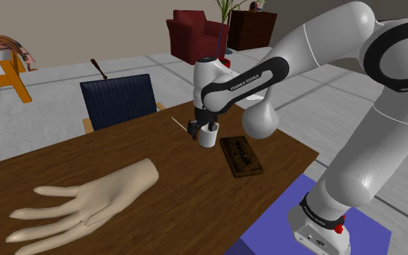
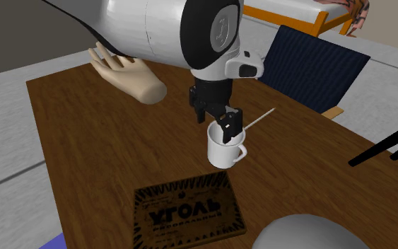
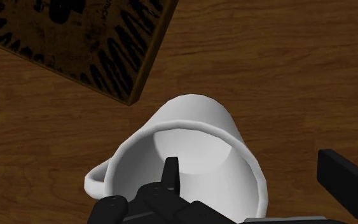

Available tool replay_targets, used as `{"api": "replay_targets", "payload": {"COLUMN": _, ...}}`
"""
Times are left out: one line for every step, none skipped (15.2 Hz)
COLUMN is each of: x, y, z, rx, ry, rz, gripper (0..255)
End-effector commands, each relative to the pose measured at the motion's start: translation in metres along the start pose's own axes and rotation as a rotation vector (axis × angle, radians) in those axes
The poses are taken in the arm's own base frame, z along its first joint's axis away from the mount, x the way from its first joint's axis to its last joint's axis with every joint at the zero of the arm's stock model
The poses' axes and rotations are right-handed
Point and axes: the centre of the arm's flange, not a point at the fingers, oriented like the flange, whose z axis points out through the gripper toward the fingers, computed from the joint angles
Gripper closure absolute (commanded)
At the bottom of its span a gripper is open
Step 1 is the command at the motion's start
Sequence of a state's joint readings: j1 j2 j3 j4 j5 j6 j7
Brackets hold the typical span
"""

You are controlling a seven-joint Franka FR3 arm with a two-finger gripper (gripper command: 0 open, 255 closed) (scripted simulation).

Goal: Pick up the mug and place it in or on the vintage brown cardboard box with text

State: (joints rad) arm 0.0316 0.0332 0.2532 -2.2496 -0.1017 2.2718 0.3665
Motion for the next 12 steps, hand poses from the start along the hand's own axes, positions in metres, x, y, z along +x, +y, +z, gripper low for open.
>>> {"api": "replay_targets", "payload": {"x": 0.0002, "y": 0.0007, "z": 0.0029, "rx": 0.0, "ry": 0.001, "rz": 0.0, "gripper": 0}}
{"api": "replay_targets", "payload": {"x": 0.0002, "y": 0.0007, "z": 0.0029, "rx": 0.0, "ry": 0.001, "rz": 0.0, "gripper": 0}}
{"api": "replay_targets", "payload": {"x": 0.0002, "y": 0.0007, "z": 0.0029, "rx": 0.0, "ry": 0.001, "rz": 0.0, "gripper": 0}}
{"api": "replay_targets", "payload": {"x": 0.0002, "y": 0.0007, "z": 0.0029, "rx": 0.0, "ry": 0.001, "rz": 0.0, "gripper": 0}}
{"api": "replay_targets", "payload": {"x": 0.0002, "y": 0.0007, "z": 0.0029, "rx": 0.0, "ry": 0.001, "rz": 0.0, "gripper": 0}}
{"api": "replay_targets", "payload": {"x": 0.0002, "y": 0.0007, "z": 0.0029, "rx": 0.0, "ry": 0.001, "rz": 0.0, "gripper": 0}}
{"api": "replay_targets", "payload": {"x": 0.0001, "y": 0.0007, "z": 0.0028, "rx": 0.0, "ry": 0.001, "rz": 0.0, "gripper": 0}}
{"api": "replay_targets", "payload": {"x": 0.0001, "y": 0.0007, "z": 0.0028, "rx": 0.0, "ry": 0.001, "rz": 0.0, "gripper": 255}}
{"api": "replay_targets", "payload": {"x": 0.0001, "y": 0.0007, "z": 0.0028, "rx": 0.0, "ry": 0.001, "rz": 0.0, "gripper": 255}}
{"api": "replay_targets", "payload": {"x": 0.0001, "y": 0.0007, "z": 0.0028, "rx": 0.0, "ry": 0.001, "rz": 0.0, "gripper": 255}}
{"api": "replay_targets", "payload": {"x": 0.0001, "y": 0.0006, "z": 0.0028, "rx": 0.0, "ry": 0.001, "rz": 0.0, "gripper": 255}}
{"api": "replay_targets", "payload": {"x": 0.0001, "y": 0.0007, "z": 0.0028, "rx": 0.0, "ry": 0.001, "rz": 0.0, "gripper": 255}}
